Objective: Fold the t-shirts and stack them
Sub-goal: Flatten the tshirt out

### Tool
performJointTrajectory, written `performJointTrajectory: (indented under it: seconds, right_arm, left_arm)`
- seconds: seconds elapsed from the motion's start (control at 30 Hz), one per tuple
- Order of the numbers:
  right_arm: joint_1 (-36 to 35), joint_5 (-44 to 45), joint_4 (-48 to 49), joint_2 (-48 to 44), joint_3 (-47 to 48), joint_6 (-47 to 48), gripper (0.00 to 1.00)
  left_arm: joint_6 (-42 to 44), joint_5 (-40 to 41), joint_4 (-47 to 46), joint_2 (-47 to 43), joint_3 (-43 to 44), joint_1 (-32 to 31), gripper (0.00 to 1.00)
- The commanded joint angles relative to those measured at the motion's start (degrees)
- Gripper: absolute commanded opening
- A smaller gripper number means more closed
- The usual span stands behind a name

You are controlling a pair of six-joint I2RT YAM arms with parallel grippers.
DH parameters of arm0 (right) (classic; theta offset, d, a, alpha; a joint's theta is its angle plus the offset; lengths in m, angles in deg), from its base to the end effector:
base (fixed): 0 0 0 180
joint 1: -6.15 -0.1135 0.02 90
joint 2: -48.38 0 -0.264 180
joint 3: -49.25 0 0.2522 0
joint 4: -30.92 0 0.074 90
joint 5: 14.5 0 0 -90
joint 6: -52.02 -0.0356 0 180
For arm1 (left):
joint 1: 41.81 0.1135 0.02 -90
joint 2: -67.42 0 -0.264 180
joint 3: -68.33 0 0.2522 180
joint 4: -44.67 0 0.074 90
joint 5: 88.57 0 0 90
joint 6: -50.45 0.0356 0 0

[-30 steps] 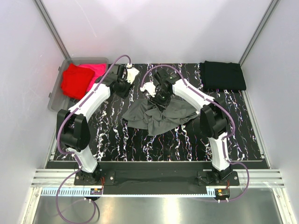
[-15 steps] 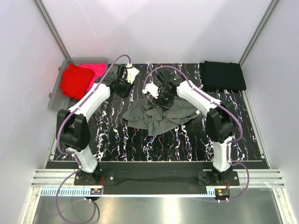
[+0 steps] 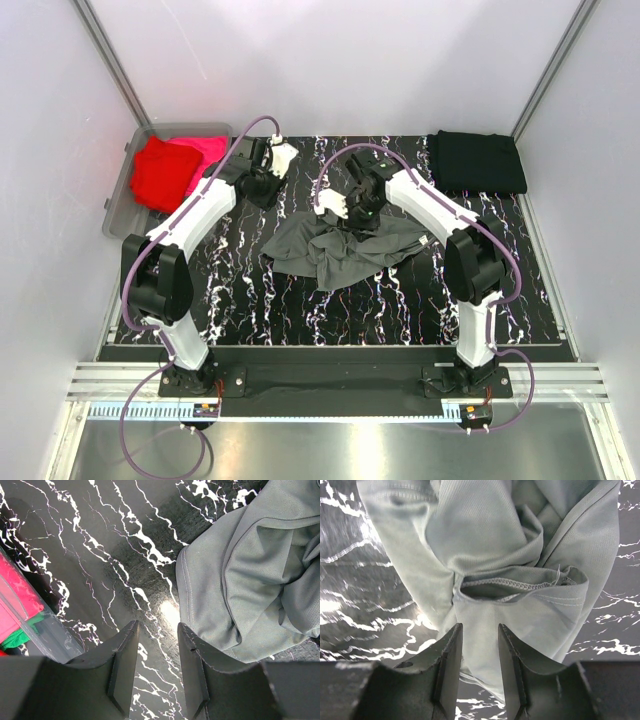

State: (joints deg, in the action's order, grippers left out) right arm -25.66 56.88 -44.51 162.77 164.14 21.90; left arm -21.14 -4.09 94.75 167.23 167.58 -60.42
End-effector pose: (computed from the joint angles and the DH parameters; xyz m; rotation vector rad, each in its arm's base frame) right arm 0.3418 0.2254 0.2521 -2.0425 1.8989 0.3540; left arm 0.3653 -0.1266 0.2866 0.8186 2.3121 -0.1198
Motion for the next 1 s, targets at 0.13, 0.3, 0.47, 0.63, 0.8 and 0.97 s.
performJointTrajectory:
  seconds: [0.13, 0.3, 0.47, 0.63, 0.8, 0.97]
  right_arm:
    - [0.5, -2.1, -2.2, 0.3, 2.7, 10.3, 0.42]
    - [0.5, -4.2, -1.7, -1.1, 2.1, 14.9, 0.41]
    - [0.8, -1.7, 0.3, 2.8, 9.9, 0.5, 0.42]
    - [1.0, 0.2, -8.5, 11.9, 23.4, -20.8, 0.42]
    - [1.0, 3.1, -17.8, 17.9, 33.5, -35.1, 0.43]
    - [-1.5, 8.0, -19.3, 15.1, 28.5, -38.0, 0.44]
  left_arm:
    - [-0.3, 0.8, -2.0, -2.1, -0.1, 0.2, 0.41]
    - [0.0, 1.0, -2.1, -2.1, -0.4, 0.2, 0.41]
    - [-0.1, 0.9, -2.1, -1.8, -0.1, 0.2, 0.41]
    - [0.0, 0.8, -2.1, -1.6, 0.0, 0.2, 0.41]
    - [-0.3, -0.2, -2.2, -1.5, 0.4, 0.2, 0.41]
    - [-0.2, -0.9, -2.2, -1.7, 0.3, 0.3, 0.41]
